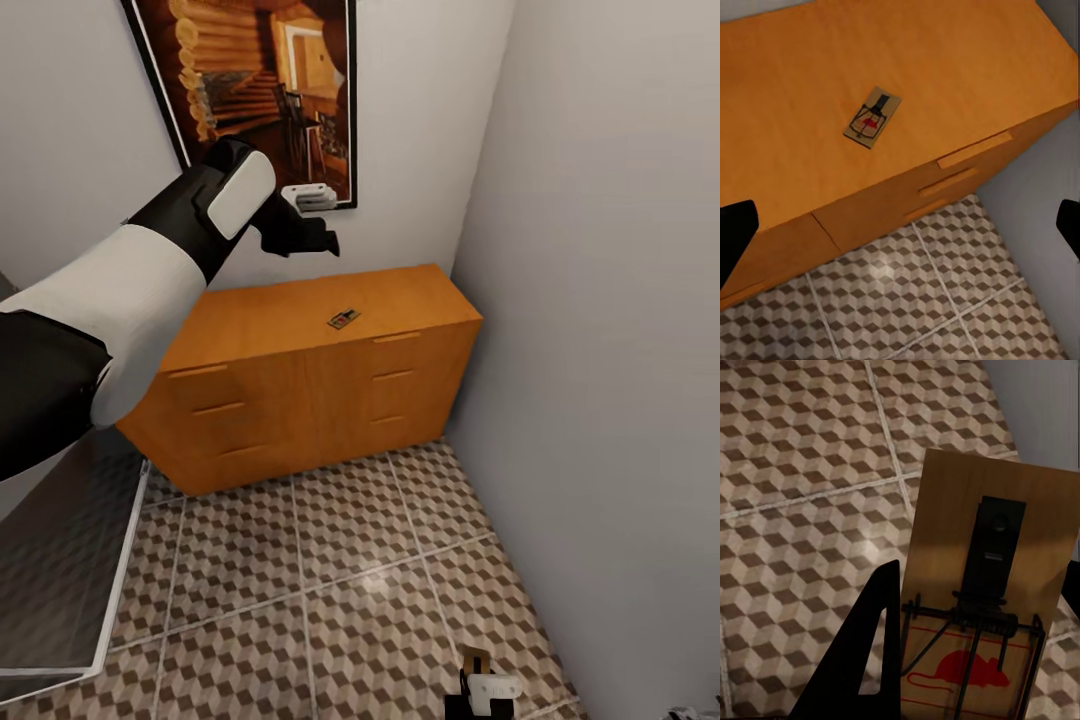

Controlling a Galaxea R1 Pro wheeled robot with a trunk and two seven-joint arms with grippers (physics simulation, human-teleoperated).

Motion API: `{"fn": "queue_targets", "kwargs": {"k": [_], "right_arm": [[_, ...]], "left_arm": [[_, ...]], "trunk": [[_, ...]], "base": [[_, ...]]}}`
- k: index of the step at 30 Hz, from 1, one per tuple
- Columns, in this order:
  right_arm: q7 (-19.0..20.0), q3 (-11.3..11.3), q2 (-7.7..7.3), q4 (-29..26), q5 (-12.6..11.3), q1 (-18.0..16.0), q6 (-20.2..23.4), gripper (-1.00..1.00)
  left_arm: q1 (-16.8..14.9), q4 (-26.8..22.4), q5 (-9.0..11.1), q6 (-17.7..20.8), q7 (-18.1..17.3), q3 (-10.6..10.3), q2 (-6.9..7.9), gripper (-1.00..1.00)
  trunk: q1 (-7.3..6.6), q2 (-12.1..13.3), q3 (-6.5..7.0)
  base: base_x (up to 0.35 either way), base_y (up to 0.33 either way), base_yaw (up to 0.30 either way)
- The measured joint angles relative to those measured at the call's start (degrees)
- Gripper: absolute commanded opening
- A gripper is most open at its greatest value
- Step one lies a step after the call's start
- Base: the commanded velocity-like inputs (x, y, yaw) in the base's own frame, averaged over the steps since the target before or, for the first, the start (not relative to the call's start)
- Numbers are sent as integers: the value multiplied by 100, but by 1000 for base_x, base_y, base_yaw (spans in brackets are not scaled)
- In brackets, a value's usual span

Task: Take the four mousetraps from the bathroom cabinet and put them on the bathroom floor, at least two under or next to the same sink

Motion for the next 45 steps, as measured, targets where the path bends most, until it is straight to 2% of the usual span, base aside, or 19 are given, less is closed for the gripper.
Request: {"fn": "queue_targets", "kwargs": {"k": [3,8,13,18,21,23,25,29,32,45], "right_arm": [[0,-4,0,-1,-2,0,3,-100],[0,-7,0,-2,-3,-1,2,-100],[0,-9,0,-4,-3,-1,3,-100],[0,-7,0,-2,-3,-1,4,-100],[0,-8,0,-2,-3,-1,5,-100],[0,-8,0,-4,-3,-1,5,-100],[0,-9,0,-2,-4,-1,5,-100],[1,-10,0,0,-4,-1,5,-100],[1,-9,0,0,-3,-1,6,-100],[0,-10,0,1,-4,0,4,-100]], "left_arm": [[5,13,-3,-3,0,-80,44,100],[17,16,0,3,-11,-434,107,100],[23,16,0,2,-180,-674,207,100],[25,18,-8,-19,-845,-958,385,100],[27,15,12,-29,-1190,-1290,477,100],[27,13,43,-34,-1466,-1658,540,100],[27,13,63,-35,-1645,-1845,577,100],[35,12,96,-53,-1922,-2010,626,100],[40,14,92,-60,-2003,-2040,635,100],[52,29,83,-72,-2064,-2061,648,100]], "trunk": [[0,0,10],[0,0,16],[0,0,17],[0,0,18],[0,0,18],[0,1,18],[0,1,18],[0,0,18],[0,0,18],[0,0,18]], "base": [[0,0,-88],[0,0,-26],[0,0,-6],[0,0,-1],[0,0,0],[0,0,0],[0,0,0],[0,0,0],[0,0,0],[1,0,0]]}}
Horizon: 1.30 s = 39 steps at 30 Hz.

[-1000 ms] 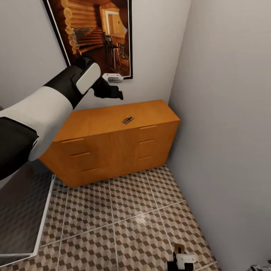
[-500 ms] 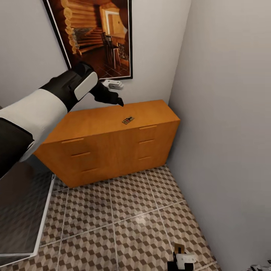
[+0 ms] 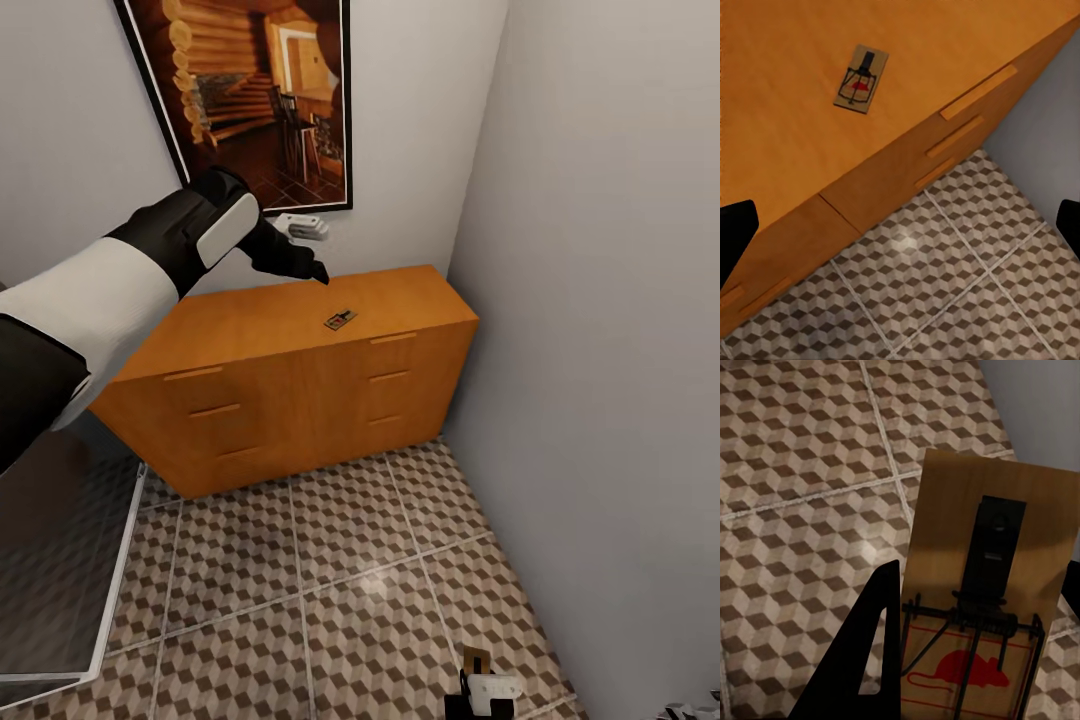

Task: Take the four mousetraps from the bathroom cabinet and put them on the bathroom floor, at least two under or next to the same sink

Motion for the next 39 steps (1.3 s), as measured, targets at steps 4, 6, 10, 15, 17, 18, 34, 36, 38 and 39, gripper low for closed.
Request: {"fn": "queue_targets", "kwargs": {"k": [4,6,10,15,17,18,34,36,38,39], "right_arm": [[0,1,0,-3,0,0,2,-100],[0,0,0,-2,0,0,2,-100],[0,0,0,-2,0,0,2,-100],[0,1,0,-2,0,0,2,-100],[0,0,0,0,0,0,2,-100],[0,2,0,0,0,0,2,-100],[-4,4,0,-3,0,0,-2,-100],[-7,1,0,-6,0,0,1,-100],[-8,2,0,-5,0,0,1,-100],[-8,2,0,-4,0,0,1,-100]], "left_arm": [[0,4,-3,-1,-1,0,1,100],[0,5,-3,-1,-1,0,2,100],[0,9,-4,-2,-1,0,2,100],[33,22,-6,-2,-1,-15,2,100],[80,28,-9,-6,-1,-28,2,100],[95,29,-10,-8,-1,-46,2,100],[143,30,-12,-2,-1,-201,2,100],[154,31,-13,-2,-1,-201,2,100],[174,32,-13,-3,-1,-202,2,100],[182,32,-13,-5,-1,-202,2,100]], "trunk": [[-1,0,0],[-1,0,0],[-1,0,0],[-1,0,0],[-1,0,0],[-1,0,0],[0,0,0],[0,0,-1],[0,0,-6],[0,0,-10]], "base": [[69,0,0],[119,0,0],[137,0,0],[144,0,0],[146,0,0],[146,0,0],[45,0,0],[0,0,0],[0,0,0],[0,0,0]]}}
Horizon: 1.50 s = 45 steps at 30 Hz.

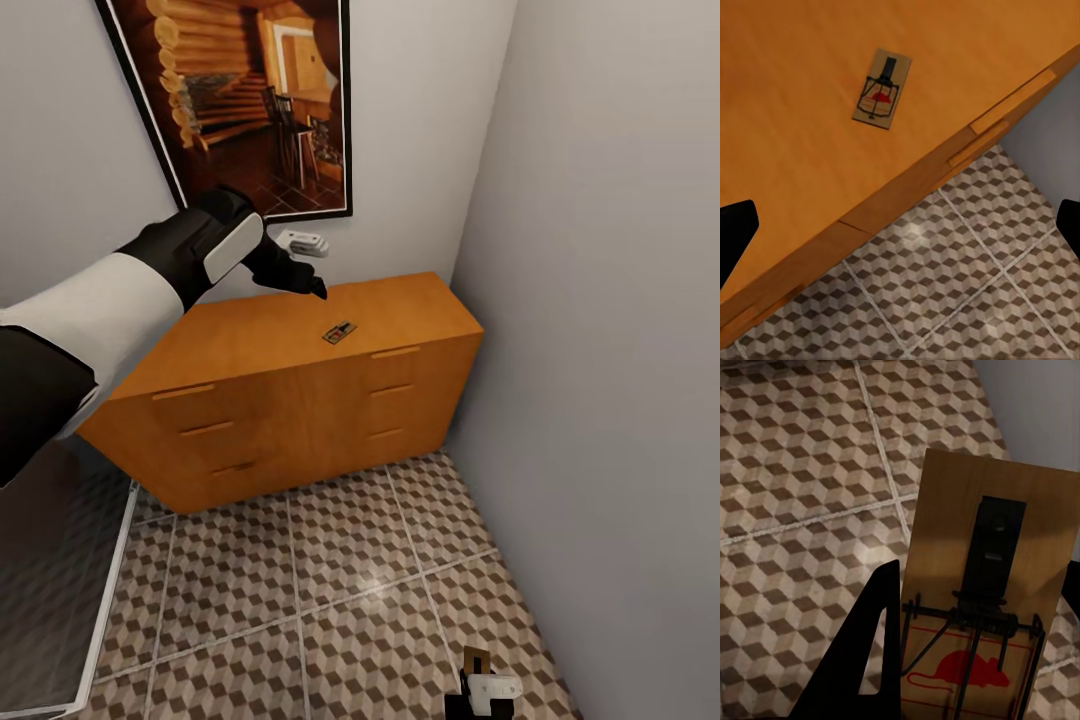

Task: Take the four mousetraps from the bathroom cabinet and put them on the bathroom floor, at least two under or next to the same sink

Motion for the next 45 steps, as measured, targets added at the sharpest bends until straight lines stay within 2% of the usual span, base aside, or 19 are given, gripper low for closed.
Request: {"fn": "queue_targets", "kwargs": {"k": [14,22,29,45], "right_arm": [[-1,1,0,0,1,0,-1,-100],[-1,2,0,2,7,0,-3,-100],[-1,2,0,3,9,0,-7,-100],[-4,4,0,1,9,0,-8,-100]], "left_arm": [[55,1,-1,-2,0,2,8,100],[56,1,-1,-3,0,2,8,100],[55,1,-1,1,0,2,8,100],[64,1,-1,-3,0,-6,8,100]], "trunk": [[-1,0,-87],[-3,-1,-136],[-1,-1,-145],[0,0,-170]], "base": [[9,0,0],[225,0,0],[183,0,0],[7,0,0]]}}
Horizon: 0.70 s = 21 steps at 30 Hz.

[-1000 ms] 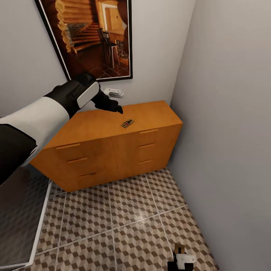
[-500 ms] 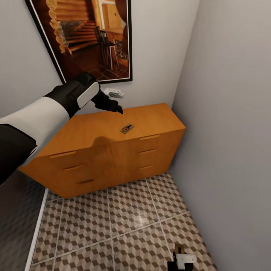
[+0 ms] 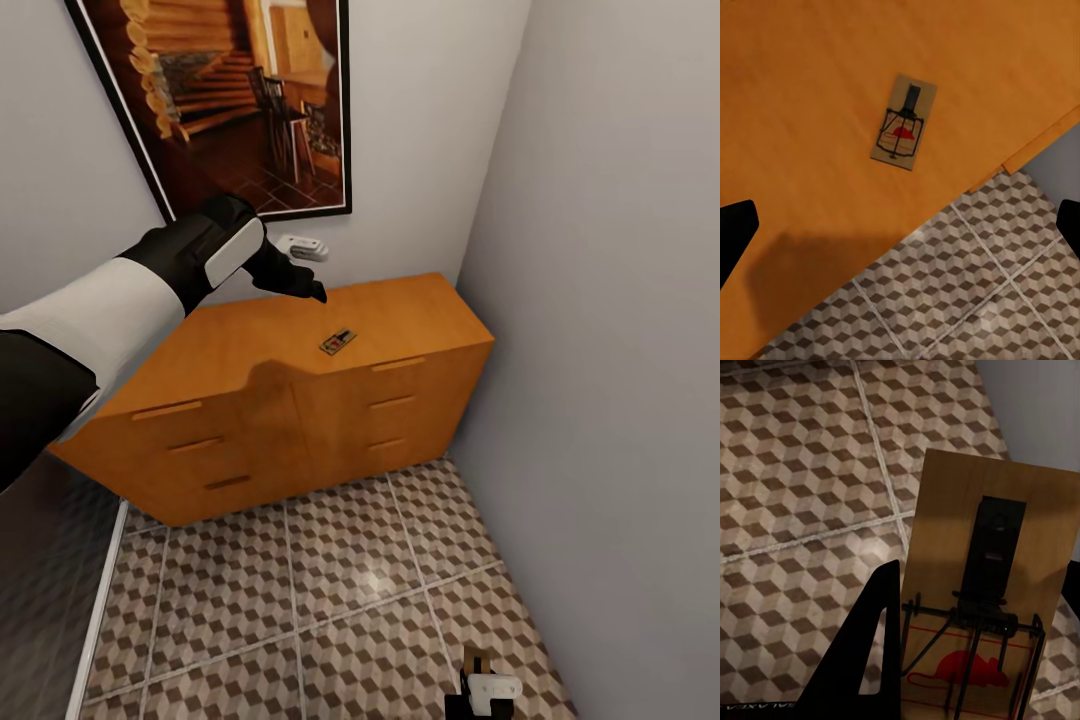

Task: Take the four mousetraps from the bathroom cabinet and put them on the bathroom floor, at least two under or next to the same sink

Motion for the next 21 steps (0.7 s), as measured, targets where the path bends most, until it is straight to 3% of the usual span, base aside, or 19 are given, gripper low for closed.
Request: {"fn": "queue_targets", "kwargs": {"k": [12,21], "right_arm": [[-5,2,0,-2,0,0,1,-100],[-4,3,0,-3,0,0,1,-100]], "left_arm": [[0,-1,1,3,0,-35,-8,100],[2,-14,3,6,-2,-210,-14,100]], "trunk": [[0,0,-80],[0,0,-143]], "base": [[0,0,0],[0,0,0]]}}
